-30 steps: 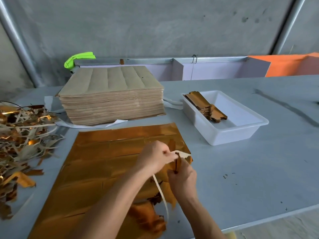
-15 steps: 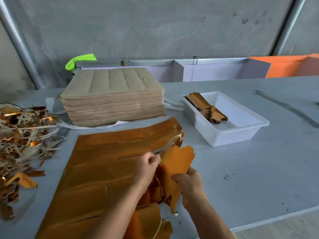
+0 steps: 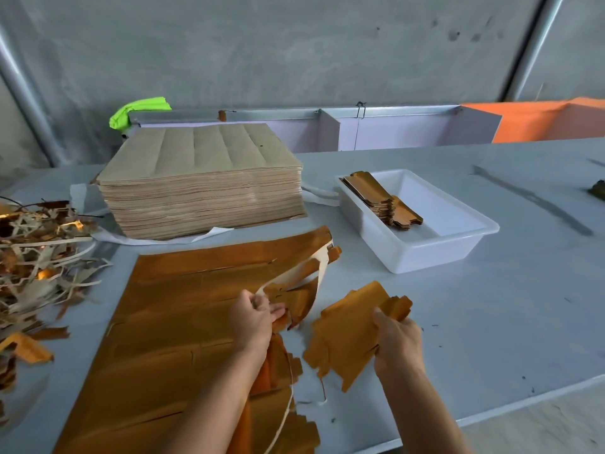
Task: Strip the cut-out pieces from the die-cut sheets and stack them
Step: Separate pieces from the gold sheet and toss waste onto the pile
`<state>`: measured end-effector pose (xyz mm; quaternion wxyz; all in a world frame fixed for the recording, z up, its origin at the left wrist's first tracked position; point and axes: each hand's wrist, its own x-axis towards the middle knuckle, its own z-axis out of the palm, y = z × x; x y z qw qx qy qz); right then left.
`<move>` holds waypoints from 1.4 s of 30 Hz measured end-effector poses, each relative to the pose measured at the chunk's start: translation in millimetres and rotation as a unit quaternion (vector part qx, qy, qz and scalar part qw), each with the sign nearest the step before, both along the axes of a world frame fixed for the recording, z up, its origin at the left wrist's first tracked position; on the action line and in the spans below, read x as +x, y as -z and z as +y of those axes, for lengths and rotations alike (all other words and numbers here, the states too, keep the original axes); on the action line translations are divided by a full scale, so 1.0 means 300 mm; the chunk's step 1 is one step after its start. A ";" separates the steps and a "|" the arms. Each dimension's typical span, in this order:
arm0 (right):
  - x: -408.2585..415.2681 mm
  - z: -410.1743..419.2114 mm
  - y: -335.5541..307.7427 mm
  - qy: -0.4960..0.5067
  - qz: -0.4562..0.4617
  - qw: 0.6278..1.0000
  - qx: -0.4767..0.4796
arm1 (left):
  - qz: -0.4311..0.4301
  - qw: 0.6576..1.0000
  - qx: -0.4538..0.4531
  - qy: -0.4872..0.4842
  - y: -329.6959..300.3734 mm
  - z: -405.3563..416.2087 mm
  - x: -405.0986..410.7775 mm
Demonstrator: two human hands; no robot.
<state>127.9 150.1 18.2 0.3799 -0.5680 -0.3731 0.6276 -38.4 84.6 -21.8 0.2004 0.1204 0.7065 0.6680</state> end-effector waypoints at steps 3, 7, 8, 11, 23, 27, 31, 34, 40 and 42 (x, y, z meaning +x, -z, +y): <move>0.046 0.028 -0.008 0.042 0.013 0.999 0.021 | -0.010 1.000 -0.009 -0.003 0.004 0.004 -0.010; 0.087 0.067 -0.003 0.087 -0.008 0.995 0.043 | 0.007 1.000 -0.017 -0.004 -0.002 0.000 -0.012; 0.087 0.081 0.002 0.093 -0.029 0.994 0.059 | 0.012 1.000 -0.009 0.003 -0.003 -0.001 -0.010; 0.046 0.106 -0.001 0.088 -0.098 0.981 0.145 | 0.008 0.999 0.015 0.027 -0.012 -0.003 0.001; -0.247 -0.029 0.012 -0.168 -0.103 0.944 0.264 | 0.049 0.989 0.055 0.130 -0.025 -0.054 0.024; -0.251 -0.018 0.023 -0.186 -0.159 0.922 0.301 | 0.073 0.989 0.032 0.121 -0.020 -0.055 0.030; -0.257 0.001 0.008 -0.202 -0.169 0.902 0.342 | 0.078 0.986 0.039 0.141 -0.032 -0.067 0.036; -0.249 -0.001 0.002 -0.199 -0.107 0.920 0.320 | 0.032 0.996 0.038 0.075 -0.053 -0.053 0.024; -0.208 0.027 0.014 -0.163 -0.036 0.978 0.128 | -0.318 0.876 0.360 -0.035 -0.200 -0.046 -0.113; -0.186 0.030 0.019 -0.154 -0.010 0.985 0.082 | -0.340 0.841 0.419 -0.038 -0.237 -0.052 -0.162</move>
